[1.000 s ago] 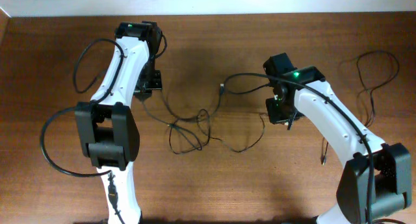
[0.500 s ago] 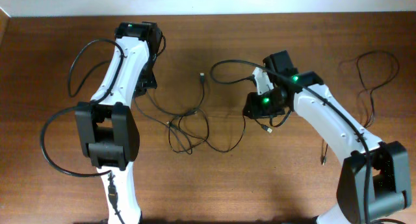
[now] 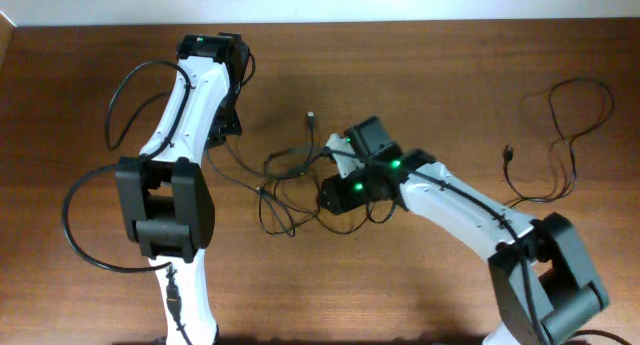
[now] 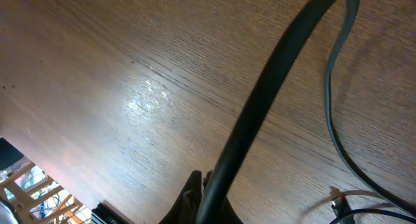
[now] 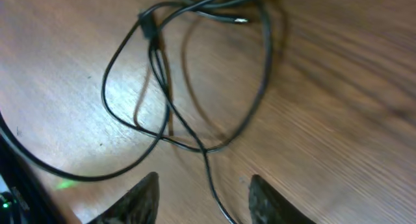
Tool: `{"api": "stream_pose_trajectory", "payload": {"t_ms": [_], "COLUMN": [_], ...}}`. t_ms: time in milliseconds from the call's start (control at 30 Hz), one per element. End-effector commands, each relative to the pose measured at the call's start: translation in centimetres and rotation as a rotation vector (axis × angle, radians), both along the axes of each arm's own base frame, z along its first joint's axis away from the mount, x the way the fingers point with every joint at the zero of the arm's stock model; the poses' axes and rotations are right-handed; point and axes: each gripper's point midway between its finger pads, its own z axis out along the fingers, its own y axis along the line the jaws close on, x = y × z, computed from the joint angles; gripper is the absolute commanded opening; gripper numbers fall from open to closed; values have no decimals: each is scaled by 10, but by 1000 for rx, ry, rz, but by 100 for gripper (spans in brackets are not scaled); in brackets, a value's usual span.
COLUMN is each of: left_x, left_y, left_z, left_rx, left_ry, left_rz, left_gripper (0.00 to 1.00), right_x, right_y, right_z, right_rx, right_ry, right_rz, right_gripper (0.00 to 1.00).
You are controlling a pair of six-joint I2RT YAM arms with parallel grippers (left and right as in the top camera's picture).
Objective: Untangle cables
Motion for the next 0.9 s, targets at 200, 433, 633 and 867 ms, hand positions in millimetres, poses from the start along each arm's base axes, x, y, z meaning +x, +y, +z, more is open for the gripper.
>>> {"api": "stream_pose_trajectory", "payload": {"t_ms": [200, 433, 633, 867], "left_x": [1, 1, 3, 3], "left_y": [4, 4, 3, 3], "left_z": [-1, -1, -2, -2], "left_rx": [25, 24, 23, 22], "left_ry": [-9, -9, -16, -18], "left_rz": [14, 14, 15, 15], "left_gripper": [0, 0, 0, 0], "right_x": [-21, -24, -24, -25], "right_y": [34, 17, 10, 11], "right_z": [-49, -89, -99, -100], "right_rx": [-16, -125, -161, -170], "right_ry": [67, 101, 108, 102], "right_rz": [57, 28, 0, 4], "right_gripper": [49, 54, 53, 38]}}
